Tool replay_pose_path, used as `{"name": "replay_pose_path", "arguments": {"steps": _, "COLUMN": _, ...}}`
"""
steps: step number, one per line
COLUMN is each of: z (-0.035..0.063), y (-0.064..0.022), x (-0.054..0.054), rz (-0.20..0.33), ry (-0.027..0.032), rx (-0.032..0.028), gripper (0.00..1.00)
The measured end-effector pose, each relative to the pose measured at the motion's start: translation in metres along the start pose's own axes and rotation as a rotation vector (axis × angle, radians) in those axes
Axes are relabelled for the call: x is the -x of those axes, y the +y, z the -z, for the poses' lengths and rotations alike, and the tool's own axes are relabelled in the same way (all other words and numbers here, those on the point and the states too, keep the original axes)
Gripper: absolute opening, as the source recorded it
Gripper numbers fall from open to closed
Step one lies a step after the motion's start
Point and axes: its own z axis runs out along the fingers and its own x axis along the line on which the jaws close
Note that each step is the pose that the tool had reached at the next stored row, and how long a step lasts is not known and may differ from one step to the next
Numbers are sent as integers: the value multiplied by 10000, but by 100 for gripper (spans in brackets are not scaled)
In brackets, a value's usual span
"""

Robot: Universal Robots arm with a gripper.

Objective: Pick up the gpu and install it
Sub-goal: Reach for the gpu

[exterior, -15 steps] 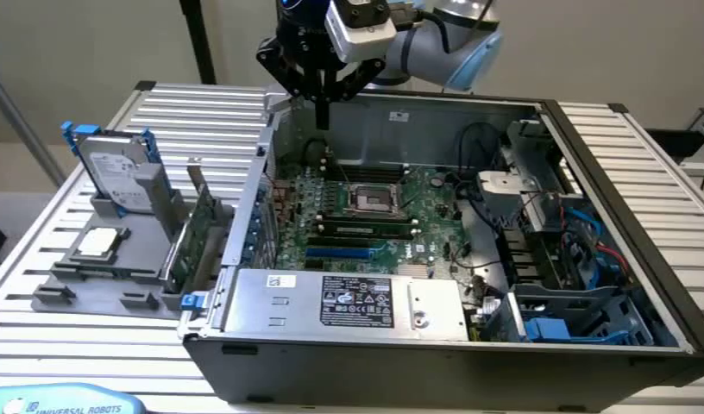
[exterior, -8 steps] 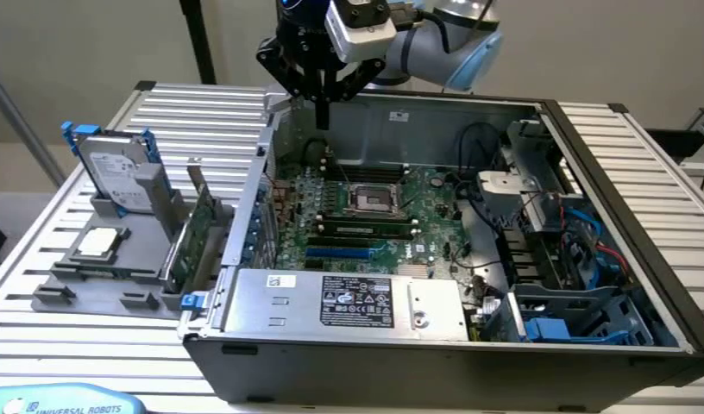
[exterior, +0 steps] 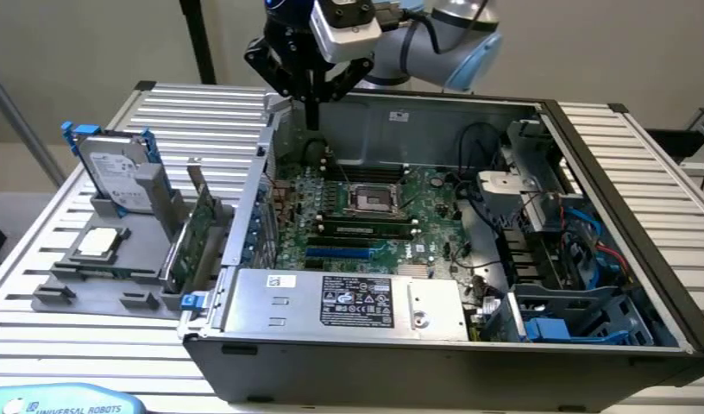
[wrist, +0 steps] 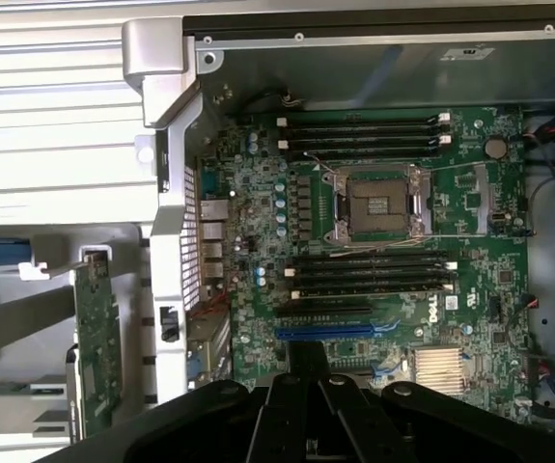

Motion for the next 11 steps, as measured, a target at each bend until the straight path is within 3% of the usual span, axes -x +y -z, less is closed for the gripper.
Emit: {"name": "replay_pose_path", "arguments": {"steps": 11, "z": 16, "y": -144, "x": -494, "rz": 0, "ry": 0, "rx": 0, "gripper": 11}}
